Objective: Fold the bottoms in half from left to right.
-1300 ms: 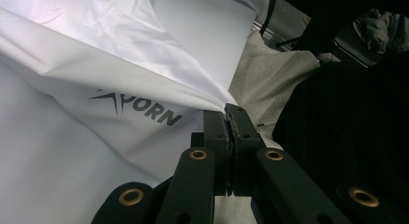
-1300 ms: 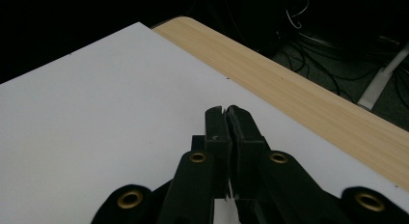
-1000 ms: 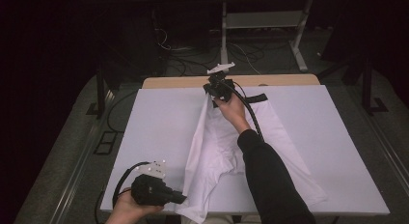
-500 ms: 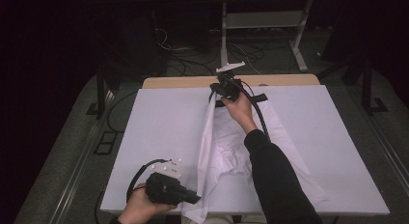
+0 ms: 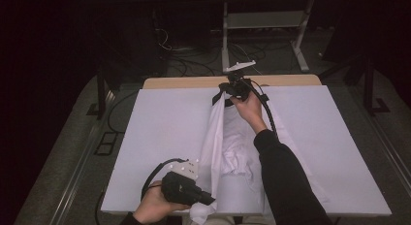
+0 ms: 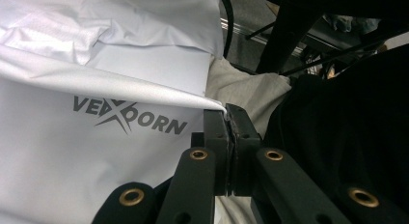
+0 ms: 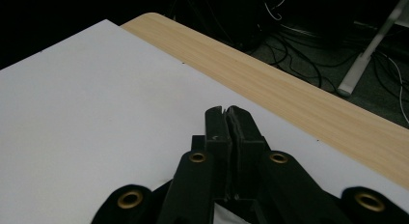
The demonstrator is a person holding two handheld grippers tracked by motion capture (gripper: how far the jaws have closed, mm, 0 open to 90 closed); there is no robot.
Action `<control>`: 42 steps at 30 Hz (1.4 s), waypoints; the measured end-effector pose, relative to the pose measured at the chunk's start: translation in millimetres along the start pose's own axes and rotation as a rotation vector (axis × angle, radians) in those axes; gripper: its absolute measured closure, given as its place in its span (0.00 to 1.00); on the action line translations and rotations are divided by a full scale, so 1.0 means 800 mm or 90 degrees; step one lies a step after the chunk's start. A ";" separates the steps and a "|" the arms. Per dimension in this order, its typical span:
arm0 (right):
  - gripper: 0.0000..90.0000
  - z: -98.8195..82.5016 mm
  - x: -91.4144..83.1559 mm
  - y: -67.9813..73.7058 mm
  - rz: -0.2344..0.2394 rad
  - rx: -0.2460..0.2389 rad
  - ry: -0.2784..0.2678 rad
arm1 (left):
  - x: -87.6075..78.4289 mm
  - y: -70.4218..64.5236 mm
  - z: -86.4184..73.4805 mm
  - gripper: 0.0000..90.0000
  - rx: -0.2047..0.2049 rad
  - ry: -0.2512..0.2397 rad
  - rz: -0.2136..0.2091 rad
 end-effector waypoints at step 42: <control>0.96 -0.041 -0.033 -0.071 0.024 0.039 0.003 | 0.074 -0.002 0.085 0.97 0.066 0.037 -0.041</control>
Point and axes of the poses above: each handheld gripper's, and its own axes: x roughly forward along the jaws, z roughly out of its top, y roughly to its left, the point moved 5 cm from there along x, roughly forward along the jaws, and after that the axes turned 11 degrees about y, right-handed, at the moved point
